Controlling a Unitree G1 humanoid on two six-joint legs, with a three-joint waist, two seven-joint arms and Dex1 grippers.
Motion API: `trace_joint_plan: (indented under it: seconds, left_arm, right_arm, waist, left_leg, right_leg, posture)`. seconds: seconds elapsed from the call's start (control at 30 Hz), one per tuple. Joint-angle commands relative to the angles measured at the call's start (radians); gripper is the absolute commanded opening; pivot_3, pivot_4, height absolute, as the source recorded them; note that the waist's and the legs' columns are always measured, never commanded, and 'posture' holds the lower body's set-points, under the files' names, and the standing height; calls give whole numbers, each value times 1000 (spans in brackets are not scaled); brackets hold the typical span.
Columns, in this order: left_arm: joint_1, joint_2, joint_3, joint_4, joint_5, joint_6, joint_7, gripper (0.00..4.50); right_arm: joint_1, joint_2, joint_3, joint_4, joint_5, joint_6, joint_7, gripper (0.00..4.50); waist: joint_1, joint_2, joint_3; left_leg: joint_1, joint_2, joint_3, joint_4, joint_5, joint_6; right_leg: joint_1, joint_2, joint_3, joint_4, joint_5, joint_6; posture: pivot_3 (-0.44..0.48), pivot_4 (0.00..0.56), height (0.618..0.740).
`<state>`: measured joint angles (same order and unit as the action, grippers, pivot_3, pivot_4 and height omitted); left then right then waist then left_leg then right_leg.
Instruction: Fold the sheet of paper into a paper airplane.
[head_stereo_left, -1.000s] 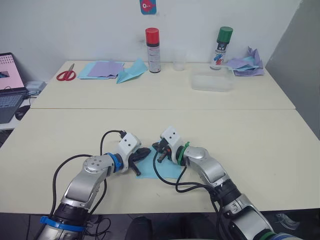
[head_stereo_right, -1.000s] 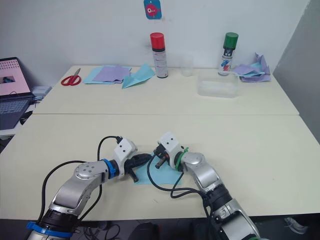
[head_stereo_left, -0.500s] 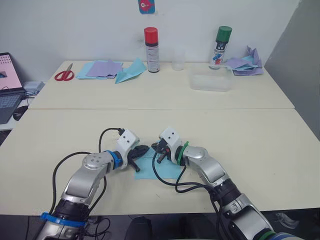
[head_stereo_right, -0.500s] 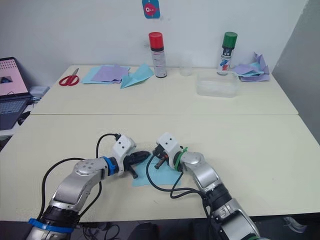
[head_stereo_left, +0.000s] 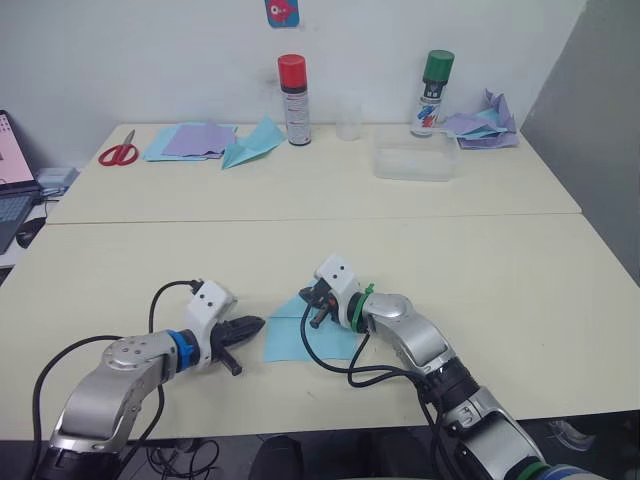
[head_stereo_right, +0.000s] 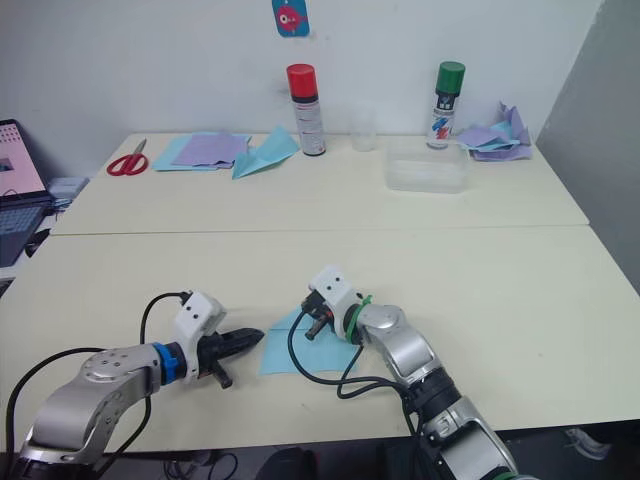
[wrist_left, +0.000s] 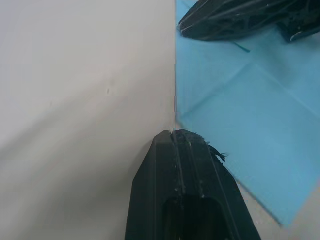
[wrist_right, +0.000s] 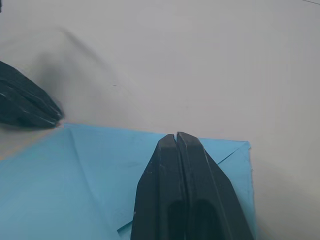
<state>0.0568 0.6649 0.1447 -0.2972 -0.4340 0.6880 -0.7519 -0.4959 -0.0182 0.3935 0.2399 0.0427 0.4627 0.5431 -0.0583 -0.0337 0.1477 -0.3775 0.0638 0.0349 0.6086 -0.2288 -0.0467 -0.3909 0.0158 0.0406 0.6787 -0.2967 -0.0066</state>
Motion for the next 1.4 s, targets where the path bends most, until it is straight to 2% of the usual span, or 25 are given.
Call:
trace_joint_plan:
  seconds: [0.03,0.2,0.37,0.5,0.67,0.77,0.87,1.07,1.17,1.23,1.33,1.4]
  left_arm:
    - [-51,-39,92,-86,-110,17,24,27]
    - [-103,-58,-29,-113,-55,8,48,27]
    - [-161,-64,-192,5,92,-49,81,27]
    - [-193,-59,-282,93,167,-98,57,27]
    - [-243,-60,-362,187,234,-97,39,27]
    - [-258,-63,-386,233,263,-121,32,27]
    - [-269,-77,-397,260,274,-145,27,0]
    - [-304,-111,-422,312,300,-197,20,0]
    - [-315,-124,-428,334,312,-221,9,0]
    - [-320,-131,-427,348,319,-237,5,0]
    - [-322,-136,-427,359,322,-249,-1,0]
    - [-321,-138,-427,360,324,-255,-2,0]
  right_arm:
    - [12,-19,-10,54,-19,32,-11,0]
    - [12,-24,-15,53,-19,32,-4,0]
    - [13,-31,-22,40,-17,40,-2,0]
    - [19,-39,-28,9,-11,58,-4,0]
    - [38,-60,-33,-67,-1,64,5,0]
    - [58,-70,-64,-191,67,124,39,0]
    - [74,-110,-116,-316,125,204,61,610]
    - [89,-243,-308,-604,295,533,61,2770]
    - [117,-288,-394,-684,397,692,65,2770]
    - [151,-329,-417,-681,417,718,71,2770]
    - [195,-424,-368,-640,369,623,94,2181]
    - [208,-477,-312,-612,325,541,108,1424]
  waist:
    - [2,-3,2]
    - [3,-6,2]
    - [4,-5,2]
    - [10,-5,3]
    - [26,-3,3]
    - [33,-2,3]
    - [34,-1,4]
    - [44,1,5]
    - [48,2,5]
    - [55,3,5]
    - [58,3,5]
    - [56,4,6]
  left_leg:
    - [-1,0,0,0,0,0]
    - [-1,-1,0,1,0,0]
    - [-1,-1,1,1,0,0]
    - [-4,-1,0,1,0,0]
    - [-3,-2,1,2,0,0]
    - [-3,-3,1,2,0,0]
    - [-4,-3,1,2,0,0]
    - [-4,-4,1,3,1,1]
    - [-4,-4,1,3,1,1]
    - [-4,-4,0,3,1,1]
    - [-6,-4,0,3,1,1]
    - [-6,-5,1,4,1,2]
  right_leg:
    - [-1,0,0,0,0,1]
    - [0,0,1,0,1,2]
    - [0,-1,1,0,1,2]
    - [-2,0,0,0,1,2]
    - [-1,-2,1,0,2,2]
    - [0,-2,0,-2,2,2]
    - [0,-3,0,-2,2,3]
    - [1,-4,0,-3,3,4]
    - [2,-4,0,-3,3,4]
    - [2,-4,-1,-3,2,4]
    - [2,-4,0,-5,2,2]
    - [2,-4,1,-8,1,2]
  posture:
    - [0,150,740]
    - [0,150,740]
    - [0,150,740]
    - [0,150,740]
    - [0,150,740]
    - [0,150,740]
    - [0,150,740]
    - [0,150,740]
    - [0,150,740]
    - [0,150,740]
    - [0,150,740]
    - [0,150,740]
